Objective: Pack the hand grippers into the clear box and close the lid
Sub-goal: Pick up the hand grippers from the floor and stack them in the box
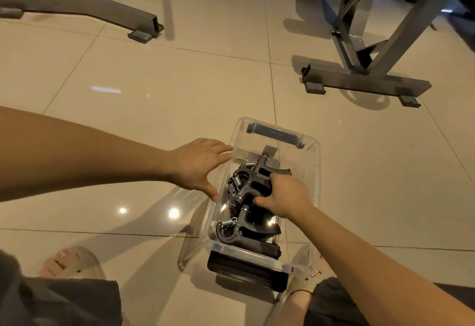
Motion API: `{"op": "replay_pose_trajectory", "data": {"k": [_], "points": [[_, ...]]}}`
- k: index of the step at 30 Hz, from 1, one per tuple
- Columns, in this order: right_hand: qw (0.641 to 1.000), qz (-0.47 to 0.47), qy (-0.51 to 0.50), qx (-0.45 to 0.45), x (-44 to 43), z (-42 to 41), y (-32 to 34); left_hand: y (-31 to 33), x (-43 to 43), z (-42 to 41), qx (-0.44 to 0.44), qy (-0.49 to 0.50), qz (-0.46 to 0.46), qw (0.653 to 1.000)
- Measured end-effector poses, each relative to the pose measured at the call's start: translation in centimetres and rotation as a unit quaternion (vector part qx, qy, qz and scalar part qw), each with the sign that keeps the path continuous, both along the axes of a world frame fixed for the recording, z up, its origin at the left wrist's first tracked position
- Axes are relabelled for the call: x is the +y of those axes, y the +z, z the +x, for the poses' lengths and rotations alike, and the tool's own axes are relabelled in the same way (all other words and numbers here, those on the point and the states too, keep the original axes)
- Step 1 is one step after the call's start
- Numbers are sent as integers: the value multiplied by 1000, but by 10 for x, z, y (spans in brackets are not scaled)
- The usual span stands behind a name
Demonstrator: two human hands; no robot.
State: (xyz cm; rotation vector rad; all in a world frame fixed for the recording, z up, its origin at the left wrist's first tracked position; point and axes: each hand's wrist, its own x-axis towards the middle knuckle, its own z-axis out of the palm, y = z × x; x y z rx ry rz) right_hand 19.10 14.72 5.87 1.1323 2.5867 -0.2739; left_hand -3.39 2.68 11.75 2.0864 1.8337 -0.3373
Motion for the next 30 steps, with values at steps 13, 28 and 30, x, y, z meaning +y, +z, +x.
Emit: {"op": "replay_pose_trajectory", "data": {"k": [13,28,30], "points": [[995,-97,-17,28,-1,9,-26,-7,1,-7,-17,-12,27,999],[988,8,-106,116,-24,-17,29,46,-10,-11,-17,26,25,999],[976,42,-109,183,-31,-45,62,75,-19,-28,-24,66,35,997]]}}
